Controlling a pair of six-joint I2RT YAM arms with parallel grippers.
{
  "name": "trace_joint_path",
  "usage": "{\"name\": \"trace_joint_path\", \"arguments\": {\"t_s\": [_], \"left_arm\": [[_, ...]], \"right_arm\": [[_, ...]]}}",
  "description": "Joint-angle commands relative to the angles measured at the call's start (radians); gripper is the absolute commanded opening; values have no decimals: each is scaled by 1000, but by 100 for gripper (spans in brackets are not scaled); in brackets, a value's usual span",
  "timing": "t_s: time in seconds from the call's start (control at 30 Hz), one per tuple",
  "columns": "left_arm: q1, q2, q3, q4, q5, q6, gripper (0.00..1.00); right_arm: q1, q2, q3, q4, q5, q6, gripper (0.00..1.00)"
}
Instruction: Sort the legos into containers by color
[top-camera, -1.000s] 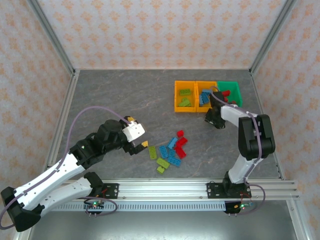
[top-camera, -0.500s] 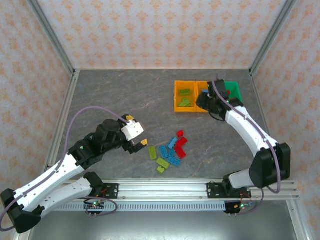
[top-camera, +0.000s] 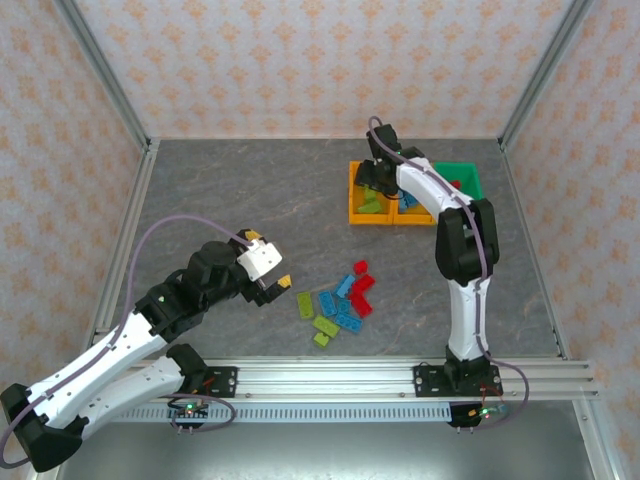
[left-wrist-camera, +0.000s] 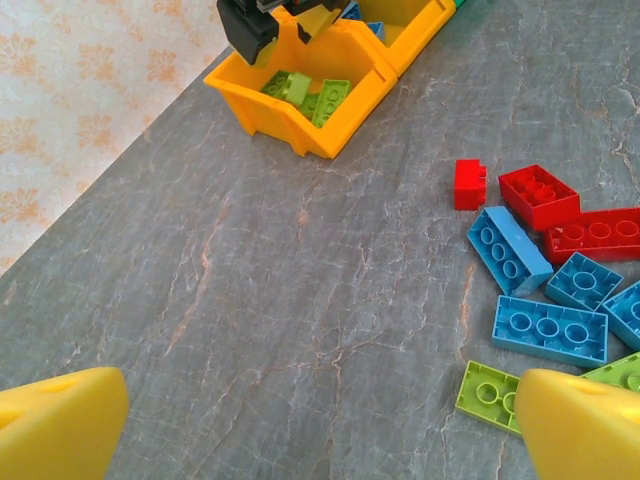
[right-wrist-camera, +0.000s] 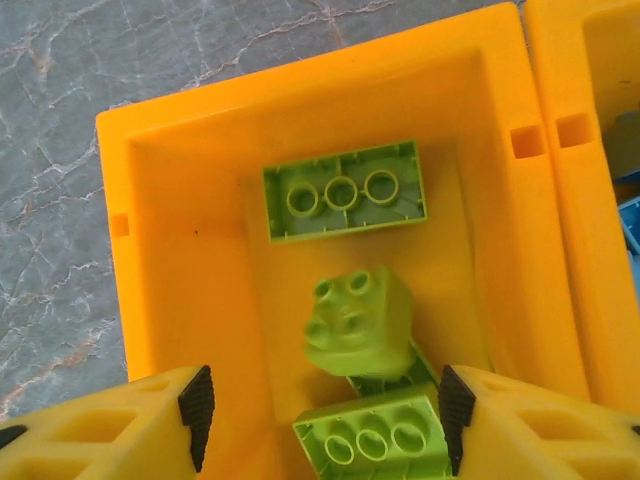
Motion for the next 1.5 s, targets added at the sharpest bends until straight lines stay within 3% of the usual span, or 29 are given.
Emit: {"name": "trace_joint_path", "arguments": {"t_s": [0.0,0.23,0.37,0.43,0.53,0.67,0.77,0.87,0.97,1.23,1.47], "left_arm": [[8,-1,-2,22,-3,-16,100],[8,-8,2,1,21,-5,100],[9,-13,4,-9,41,5,100],[9,-13,3,-14,59,17,100],[7,-13,3,-34,134,54,100],[5,-15,7,-91,257,107,100],[-3,-16,2,-109,261,137,100],[-7,-25,-1,-112,246,142,100],[-10,-38,-10,-106,239,145,100],[-16,-43,-17,-98,226,149,100],[-22,-50,-21,-98,205,151,100]], "right_arm": [[-4,-90,37,-82,31,-16,63],[46,-506,-364,-73,36,79,64],[146,-737,-618,-78,37,161,65],[213,-778,-679,-89,25,135,67],[301,-745,-704,-137,60,32,71],[333,-612,-672,-162,86,-35,77],[333,-505,-644,-136,91,-78,83],[332,-407,-619,-106,74,-110,83],[332,-331,-591,-96,85,-95,76],[332,-287,-607,-30,77,-38,45],[331,-380,-641,-27,130,18,28]]}}
